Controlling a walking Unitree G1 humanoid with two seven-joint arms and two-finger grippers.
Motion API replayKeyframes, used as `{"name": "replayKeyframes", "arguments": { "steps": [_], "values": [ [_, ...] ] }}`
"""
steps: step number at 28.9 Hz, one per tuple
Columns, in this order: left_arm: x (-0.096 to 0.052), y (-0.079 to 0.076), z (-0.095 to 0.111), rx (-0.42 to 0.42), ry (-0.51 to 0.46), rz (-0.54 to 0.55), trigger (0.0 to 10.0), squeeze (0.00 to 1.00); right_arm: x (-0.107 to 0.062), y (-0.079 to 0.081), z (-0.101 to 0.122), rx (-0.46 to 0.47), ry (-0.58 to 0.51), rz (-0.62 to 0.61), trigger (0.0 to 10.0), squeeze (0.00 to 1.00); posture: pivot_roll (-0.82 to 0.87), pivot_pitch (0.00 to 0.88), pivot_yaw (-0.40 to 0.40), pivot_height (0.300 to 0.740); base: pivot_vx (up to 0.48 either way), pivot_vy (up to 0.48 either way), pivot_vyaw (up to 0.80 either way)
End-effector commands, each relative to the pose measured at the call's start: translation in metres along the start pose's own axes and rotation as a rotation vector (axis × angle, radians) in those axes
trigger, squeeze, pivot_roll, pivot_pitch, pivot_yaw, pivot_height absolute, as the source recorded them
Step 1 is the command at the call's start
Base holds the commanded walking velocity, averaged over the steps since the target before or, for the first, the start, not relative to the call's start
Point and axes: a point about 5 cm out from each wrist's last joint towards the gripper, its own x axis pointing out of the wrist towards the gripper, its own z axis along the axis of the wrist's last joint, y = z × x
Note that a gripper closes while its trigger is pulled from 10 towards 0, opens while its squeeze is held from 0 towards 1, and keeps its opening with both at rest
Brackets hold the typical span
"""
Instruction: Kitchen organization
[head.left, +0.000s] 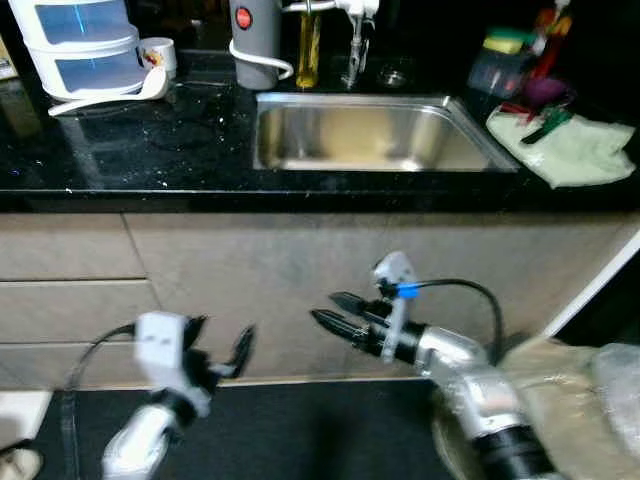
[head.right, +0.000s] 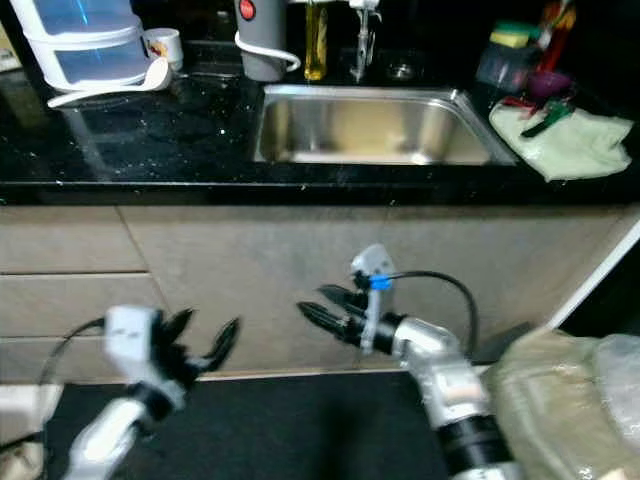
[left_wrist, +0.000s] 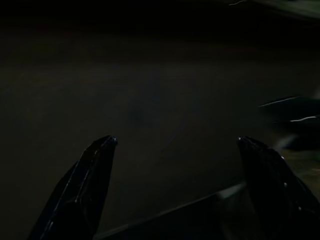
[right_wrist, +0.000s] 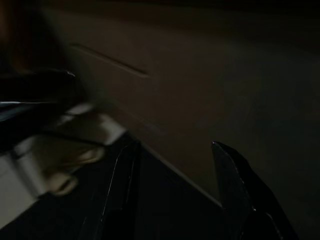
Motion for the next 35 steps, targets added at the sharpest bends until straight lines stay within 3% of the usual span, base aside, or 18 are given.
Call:
{"name": "replayKeyframes", "arguments": {
  "steps": [1, 6, 9, 12, 14, 17, 27, 35],
  "values": [
    [0.006, -0.013, -0.002, 0.012, 0.025, -0.068, 10.0, 0.00, -0.002, -0.005, 0.003, -0.025, -0.020, -0.051, 10.0, 0.00, 0.04, 0.000, -0.087, 0.732, 0.000, 0.000, 0.00],
    [0.018, -0.007, -0.006, -0.065, 0.046, -0.065, 10.0, 0.00, -0.001, -0.024, 0.007, -0.076, -0.040, -0.196, 10.0, 0.00, 0.06, 0.000, -0.096, 0.732, 0.000, 0.000, 0.00],
    [0.020, -0.002, -0.008, -0.122, 0.064, -0.026, 10.0, 0.00, -0.002, -0.040, -0.001, -0.060, 0.022, -0.279, 10.0, 0.00, 0.06, 0.000, -0.088, 0.732, 0.000, 0.000, 0.00],
    [0.019, 0.001, -0.008, -0.127, 0.068, -0.014, 10.0, 0.00, -0.003, -0.046, -0.003, -0.059, 0.041, -0.336, 10.0, 0.00, 0.06, 0.000, -0.088, 0.732, 0.000, 0.000, 0.00],
    [0.018, 0.001, -0.008, -0.120, 0.067, 0.012, 10.0, 0.00, -0.010, -0.060, -0.004, -0.005, 0.024, -0.467, 10.0, 0.00, 0.06, 0.000, -0.083, 0.732, 0.000, 0.000, 0.00],
    [0.018, 0.004, -0.007, -0.103, 0.058, 0.064, 10.0, 0.00, -0.018, -0.071, -0.003, -0.018, 0.020, -0.576, 10.0, 0.00, 0.06, 0.000, -0.089, 0.732, 0.000, 0.000, 0.00],
    [0.017, 0.009, -0.005, -0.067, 0.057, 0.136, 10.0, 0.00, -0.009, -0.066, -0.004, 0.006, -0.025, -0.477, 10.0, 0.00, 0.07, 0.000, -0.091, 0.732, 0.000, 0.000, 0.00],
    [0.018, 0.007, -0.006, -0.081, 0.067, 0.130, 10.0, 0.00, -0.005, -0.065, -0.005, -0.001, -0.012, -0.450, 10.0, 0.00, 0.06, 0.000, -0.090, 0.732, 0.000, 0.000, 0.75]
  ]
}}
